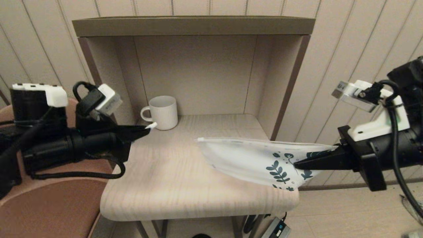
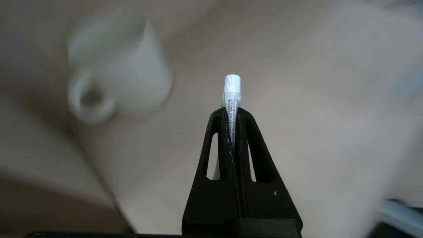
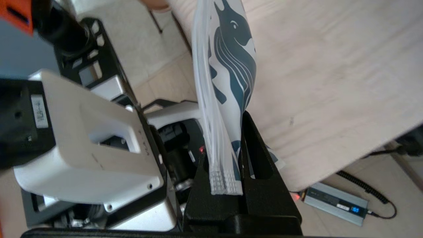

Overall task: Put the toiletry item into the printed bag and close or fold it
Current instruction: Place the toothpaste in the storage bag

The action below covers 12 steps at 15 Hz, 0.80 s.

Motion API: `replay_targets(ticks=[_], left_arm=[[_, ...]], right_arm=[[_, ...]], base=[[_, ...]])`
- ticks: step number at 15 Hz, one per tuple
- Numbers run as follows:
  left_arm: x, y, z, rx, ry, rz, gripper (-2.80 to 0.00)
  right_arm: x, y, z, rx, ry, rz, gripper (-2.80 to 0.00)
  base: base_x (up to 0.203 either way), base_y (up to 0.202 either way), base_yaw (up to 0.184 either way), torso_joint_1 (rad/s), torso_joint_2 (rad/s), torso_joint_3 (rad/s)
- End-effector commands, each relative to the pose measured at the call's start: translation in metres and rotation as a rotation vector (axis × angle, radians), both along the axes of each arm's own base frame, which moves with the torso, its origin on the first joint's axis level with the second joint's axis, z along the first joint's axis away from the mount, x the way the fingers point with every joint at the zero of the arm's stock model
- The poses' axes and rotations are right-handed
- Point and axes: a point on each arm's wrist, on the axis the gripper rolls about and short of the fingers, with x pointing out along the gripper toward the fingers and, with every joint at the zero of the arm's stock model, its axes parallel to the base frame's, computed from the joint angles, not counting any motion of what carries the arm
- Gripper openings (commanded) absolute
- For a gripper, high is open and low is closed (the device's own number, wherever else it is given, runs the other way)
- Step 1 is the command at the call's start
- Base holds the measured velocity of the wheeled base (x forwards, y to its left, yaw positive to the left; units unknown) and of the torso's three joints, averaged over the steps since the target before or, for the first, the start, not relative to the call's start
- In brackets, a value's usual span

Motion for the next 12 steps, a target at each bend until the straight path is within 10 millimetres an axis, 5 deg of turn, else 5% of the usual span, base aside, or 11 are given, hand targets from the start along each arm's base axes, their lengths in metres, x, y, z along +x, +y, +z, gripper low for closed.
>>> replay_targets(ticks=[1,3,7,12], left_arm=[[-0.009,0.001,0.037,-0.023,-0.035,-0.051,-2.8],[-0.01,-0.001,0.059,-0.031,-0.009,-0.116,-2.8],[-0.001,-0.015,0.06,-0.024,0.017,-0.175,-2.8],[-0.002,-0.059,0.077,-0.02,0.008,-0.321,-2.8]], right_arm=[[-0.005,0.007,-0.005,-0.006,0.004,0.046,-2.8],[-0.003,0.018,-0.012,-0.007,-0.081,0.082,-2.8],[0.011,0.033,-0.021,-0.018,-0.191,0.097,-2.8],[0.026,0.042,-0.028,-0.024,-0.203,0.113,-2.8]], base=[[0.0,0.0,0.0,0.0,0.0,0.0],[0.0,0.0,0.0,0.0,0.0,0.0],[0.0,0.0,0.0,0.0,0.0,0.0],[0.0,0.0,0.0,0.0,0.0,0.0]])
